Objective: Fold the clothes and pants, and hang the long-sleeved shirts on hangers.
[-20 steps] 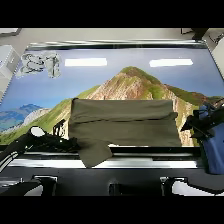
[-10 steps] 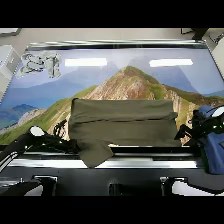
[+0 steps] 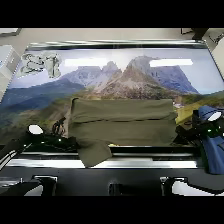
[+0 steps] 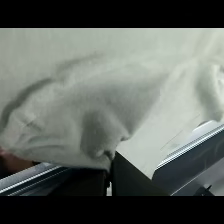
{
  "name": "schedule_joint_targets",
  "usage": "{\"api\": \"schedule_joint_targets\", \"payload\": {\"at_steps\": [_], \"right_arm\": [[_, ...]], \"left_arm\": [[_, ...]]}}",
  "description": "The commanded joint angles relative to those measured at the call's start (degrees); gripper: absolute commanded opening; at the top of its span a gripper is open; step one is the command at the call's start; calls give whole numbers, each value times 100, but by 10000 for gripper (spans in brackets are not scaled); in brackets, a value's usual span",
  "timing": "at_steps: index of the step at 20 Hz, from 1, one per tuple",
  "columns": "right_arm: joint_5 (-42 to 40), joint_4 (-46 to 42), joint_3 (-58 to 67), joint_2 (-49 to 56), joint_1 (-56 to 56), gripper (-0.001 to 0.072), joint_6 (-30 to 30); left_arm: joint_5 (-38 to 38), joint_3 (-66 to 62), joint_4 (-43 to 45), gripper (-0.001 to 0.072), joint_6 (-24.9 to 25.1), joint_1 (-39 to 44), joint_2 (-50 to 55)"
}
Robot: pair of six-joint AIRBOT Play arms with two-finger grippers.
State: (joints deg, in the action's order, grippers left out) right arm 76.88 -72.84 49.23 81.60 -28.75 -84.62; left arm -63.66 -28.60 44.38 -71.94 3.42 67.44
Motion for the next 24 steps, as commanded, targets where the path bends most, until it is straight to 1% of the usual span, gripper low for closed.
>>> {"api": "schedule_joint_targets", "payload": {"at_steps": [1, 3, 5, 6, 8, 10, 12, 15, 18, 19, 21, 23, 24], "right_arm": [[142, 96, 52, -11, 2, 38, 223], [264, 216, 385, -44, 2, 35, 369], [284, 444, 955, -59, 9, 34, 179], [245, 616, 1252, -59, 90, 34, 96], [52, 549, 1799, 0, 452, 35, -22], [-433, 186, 2367, 229, 826, 36, -501], [-614, 138, 2881, 669, 960, 36, -754], [-671, 717, 3545, 1434, 977, 37, -745], [-1255, 1318, 3729, 1838, 979, 38, -710], [-1292, 1373, 3729, 1961, 979, 39, -743], [-1097, 1390, 3729, 2199, 979, 41, -793], [-933, 1421, 3729, 2352, 977, 79, -791], [-933, 1419, 3731, 2341, 975, 92, -774]], "left_arm": [[-4, -155, 44, 18, 2, -98, -48], [-203, -531, 210, 17, -2, -236, -162], [-424, -1115, 431, 15, -50, -400, -155], [-369, -1449, 516, 15, -190, -470, -125], [-61, -2129, 560, 15, -332, -525, 101], [131, -2894, 560, 16, -354, -516, 588], [127, -3718, 560, 16, -372, -516, 1279], [92, -4883, 557, 16, -614, -516, 2382], [-31, -5705, 555, 17, -658, -514, 3230], [-48, -5882, 551, 17, -686, -511, 3453], [-42, -5998, 439, 19, -767, -498, 3783], [-151, -5995, 205, 23, -763, -496, 4024], [-245, -5995, 96, 98, -763, -501, 4083]]}}
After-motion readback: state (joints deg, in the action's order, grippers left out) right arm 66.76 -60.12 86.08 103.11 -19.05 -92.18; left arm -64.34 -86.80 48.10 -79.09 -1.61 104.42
